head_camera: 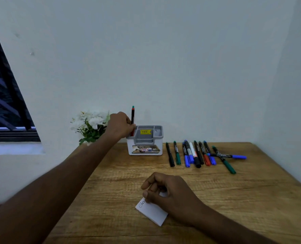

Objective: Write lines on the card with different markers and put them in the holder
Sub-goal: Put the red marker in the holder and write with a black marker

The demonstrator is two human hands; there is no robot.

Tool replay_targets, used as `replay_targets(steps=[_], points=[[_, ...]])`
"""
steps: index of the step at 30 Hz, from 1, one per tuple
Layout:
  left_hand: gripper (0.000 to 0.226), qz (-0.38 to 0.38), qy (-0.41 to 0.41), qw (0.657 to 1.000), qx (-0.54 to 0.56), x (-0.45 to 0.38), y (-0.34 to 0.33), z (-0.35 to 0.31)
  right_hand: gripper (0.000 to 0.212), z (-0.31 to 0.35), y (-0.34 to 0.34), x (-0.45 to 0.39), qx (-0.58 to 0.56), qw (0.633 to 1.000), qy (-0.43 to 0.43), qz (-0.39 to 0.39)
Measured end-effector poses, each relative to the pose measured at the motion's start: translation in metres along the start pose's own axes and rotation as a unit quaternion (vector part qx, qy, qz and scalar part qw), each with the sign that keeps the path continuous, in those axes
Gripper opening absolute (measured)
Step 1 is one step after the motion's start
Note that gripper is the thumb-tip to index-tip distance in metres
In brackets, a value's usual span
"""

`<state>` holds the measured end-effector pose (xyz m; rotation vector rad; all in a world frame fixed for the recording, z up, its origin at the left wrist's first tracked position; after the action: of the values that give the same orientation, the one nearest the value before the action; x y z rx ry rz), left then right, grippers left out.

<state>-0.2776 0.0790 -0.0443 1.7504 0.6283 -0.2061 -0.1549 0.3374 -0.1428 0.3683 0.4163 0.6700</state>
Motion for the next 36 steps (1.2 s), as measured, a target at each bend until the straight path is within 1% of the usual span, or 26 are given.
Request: replay_targets(steps=[4, 6, 8, 9, 10, 11, 12, 14, 16, 17, 18, 19, 20, 22, 24, 27, 28, 29, 30, 31, 33, 36], points=[[0.024, -0.007, -0.004, 1.000, 0.007, -0.003, 0.002, 0.001, 0.016, -0.001, -0.001, 0.000, 0.008, 1.000, -0.003, 0.004], [0.030, -0.038, -0.012, 0.999, 0.004, 0.003, 0.013, 0.001, 0.017, -0.002, -0.001, 0.000, 0.012, 1.000, -0.003, 0.005], [0.028, -0.088, -0.050, 0.995, 0.019, 0.026, 0.032, -0.006, 0.017, -0.002, -0.001, 0.001, 0.008, 1.000, 0.003, 0.002], [0.021, -0.103, -0.084, 0.990, 0.045, 0.046, 0.042, -0.012, 0.016, -0.002, -0.001, 0.001, 0.006, 1.000, 0.008, -0.001], [0.014, -0.104, -0.123, 0.984, 0.074, 0.071, 0.049, -0.020, 0.015, -0.003, 0.000, 0.000, 0.006, 1.000, 0.012, -0.005], [0.009, -0.085, -0.159, 0.978, 0.103, 0.098, 0.052, -0.026, 0.014, -0.004, 0.000, -0.001, 0.004, 1.000, 0.015, -0.007], [0.010, -0.049, -0.187, 0.973, 0.129, 0.126, 0.050, -0.030, 0.012, -0.005, 0.001, -0.001, -0.003, 1.000, 0.016, -0.009], [0.021, 0.047, -0.220, 0.959, 0.170, 0.177, 0.037, -0.033, 0.008, -0.005, 0.003, -0.002, -0.035, 0.999, 0.021, -0.021], [0.033, 0.137, -0.225, 0.945, 0.191, 0.207, 0.020, -0.031, 0.011, -0.005, 0.009, -0.002, -0.093, 0.992, 0.002, -0.083], [0.038, 0.166, -0.228, 0.940, 0.194, 0.214, 0.011, -0.030, 0.013, -0.006, 0.014, -0.002, -0.106, 0.986, -0.012, -0.128], [0.042, 0.175, -0.237, 0.936, 0.191, 0.216, 0.006, -0.031, 0.014, -0.008, 0.021, -0.003, -0.085, 0.981, -0.019, -0.172], [0.045, 0.171, -0.246, 0.936, 0.183, 0.216, 0.003, -0.030, 0.014, -0.010, 0.030, -0.004, -0.021, 0.979, -0.018, -0.203], [0.047, 0.165, -0.253, 0.937, 0.174, 0.214, 0.001, -0.030, 0.016, -0.011, 0.038, -0.007, 0.067, 0.975, -0.013, -0.213], [0.049, 0.158, -0.258, 0.938, 0.171, 0.212, -0.002, -0.027, 0.031, -0.013, 0.051, -0.014, 0.240, 0.953, -0.010, -0.182], [0.048, 0.154, -0.261, 0.937, 0.175, 0.214, -0.004, -0.025, 0.046, -0.016, 0.057, -0.019, 0.320, 0.937, -0.011, -0.136], [0.050, 0.149, -0.250, 0.940, 0.177, 0.216, -0.002, -0.025, 0.053, -0.023, 0.057, -0.020, 0.361, 0.927, -0.044, -0.092], [0.051, 0.148, -0.241, 0.943, 0.175, 0.216, -0.001, -0.025, 0.049, -0.025, 0.058, -0.020, 0.360, 0.927, -0.048, -0.093], [0.053, 0.147, -0.236, 0.946, 0.168, 0.215, 0.000, -0.026, 0.041, -0.024, 0.060, -0.019, 0.357, 0.927, -0.047, -0.107], [0.055, 0.143, -0.234, 0.948, 0.158, 0.215, 0.000, -0.026, 0.033, -0.022, 0.063, -0.017, 0.354, 0.926, -0.041, -0.127], [0.057, 0.139, -0.235, 0.950, 0.149, 0.215, 0.001, -0.026, 0.029, -0.020, 0.066, -0.015, 0.358, 0.921, -0.038, -0.148], [0.061, 0.135, -0.237, 0.952, 0.138, 0.215, 0.004, -0.027, 0.030, -0.017, 0.069, -0.011, 0.375, 0.911, -0.041, -0.168], [0.062, 0.139, -0.246, 0.948, 0.147, 0.215, 0.009, -0.030, 0.033, -0.015, 0.065, -0.008, 0.380, 0.913, -0.059, -0.138]])
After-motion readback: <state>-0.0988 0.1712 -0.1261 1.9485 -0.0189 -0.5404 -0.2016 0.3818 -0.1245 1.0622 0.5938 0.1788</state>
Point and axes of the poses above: each hand's wrist, its own x-axis away from the middle knuckle, its own y-axis out of the back of the hand, z = x × y, the point moved 3 cm from there along -x, towards the middle knuckle, and after that the axes turned 8 degrees about -x, right-handed, at the moved point
